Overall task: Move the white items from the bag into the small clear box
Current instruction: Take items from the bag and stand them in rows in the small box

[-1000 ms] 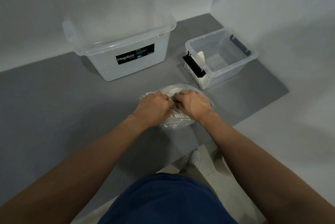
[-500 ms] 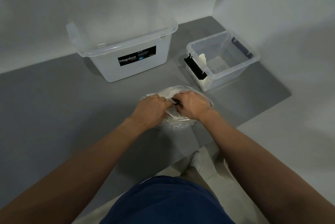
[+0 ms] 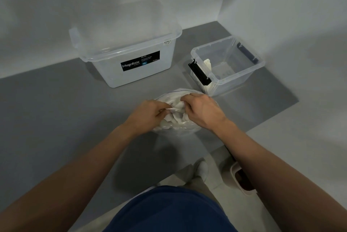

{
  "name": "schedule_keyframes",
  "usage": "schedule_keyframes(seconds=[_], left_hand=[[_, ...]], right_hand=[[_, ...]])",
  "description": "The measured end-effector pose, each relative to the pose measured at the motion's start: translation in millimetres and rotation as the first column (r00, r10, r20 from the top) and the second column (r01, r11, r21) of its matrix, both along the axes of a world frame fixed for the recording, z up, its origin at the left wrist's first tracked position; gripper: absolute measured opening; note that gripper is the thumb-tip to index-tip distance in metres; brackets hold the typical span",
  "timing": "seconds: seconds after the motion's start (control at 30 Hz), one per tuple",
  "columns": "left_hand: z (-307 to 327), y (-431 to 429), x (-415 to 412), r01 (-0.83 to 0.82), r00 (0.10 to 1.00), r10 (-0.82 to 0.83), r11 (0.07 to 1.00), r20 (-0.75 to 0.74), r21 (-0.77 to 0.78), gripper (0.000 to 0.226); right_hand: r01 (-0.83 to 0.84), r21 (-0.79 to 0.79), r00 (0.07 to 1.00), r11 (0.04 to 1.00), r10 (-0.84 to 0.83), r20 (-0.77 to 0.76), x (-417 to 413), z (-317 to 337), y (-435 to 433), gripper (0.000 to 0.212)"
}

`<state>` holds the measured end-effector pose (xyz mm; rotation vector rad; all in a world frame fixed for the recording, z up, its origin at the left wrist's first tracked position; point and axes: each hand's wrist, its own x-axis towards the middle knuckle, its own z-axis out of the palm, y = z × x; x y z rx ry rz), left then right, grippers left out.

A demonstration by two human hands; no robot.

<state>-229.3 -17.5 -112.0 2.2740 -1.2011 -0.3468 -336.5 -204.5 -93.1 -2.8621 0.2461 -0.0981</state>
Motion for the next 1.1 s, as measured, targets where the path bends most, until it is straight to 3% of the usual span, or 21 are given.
schedule_keyframes(seconds=[0.13, 0.37, 0.57, 0.67, 0.77, 0.87, 0.97, 1.1], left_hand=[[11, -2, -1, -0.173, 0.969, 0.137, 0.97, -0.207, -0.169, 0.013], [25, -10, -3, -0.345, 0.769, 0.06, 0.877, -0.636, -0.335, 0.016], [30, -21, -8, -0.26, 0.756, -0.093, 0.866, -0.647, -0.428, 0.009], [34, -35, -13, -0.146, 0.811, -0.161, 0.875, -0.562, -0.462, 0.017], [40, -51, -17, -0.227, 0.785, -0.135, 0.845, -0.605, -0.483, 0.013], [44, -65, -17, -0.212, 0.863, -0.101, 0.817, -0.496, -0.536, 0.014], [48, -79, -14, -0.163, 0.915, -0.091, 0.808, -0.394, -0.566, 0.016], [58, -103, -14, -0.179, 0.91, -0.092, 0.793, -0.405, -0.582, 0.019]], right_hand=[[-0.098, 0.091, 0.994, 0.991, 0.093, 0.059, -6, 25, -4, 0.035], [-0.077, 0.144, 0.979, 0.987, 0.047, 0.2, -7, 70, -20, 0.015], [-0.166, 0.05, 0.968, 0.985, 0.153, 0.198, -5, 88, -33, 0.021], [-0.185, 0.043, 0.963, 0.982, 0.172, 0.208, -4, 103, -34, 0.019], [-0.179, 0.106, 0.968, 0.978, 0.156, 0.196, -3, 115, -43, 0.016], [-0.111, 0.22, 0.987, 0.969, 0.081, 0.142, -1, 123, -62, 0.017], [-0.155, 0.202, 0.985, 0.967, 0.135, 0.108, 0, 133, -80, 0.013], [-0.189, 0.18, 0.98, 0.965, 0.174, 0.099, 6, 141, -105, 0.012]])
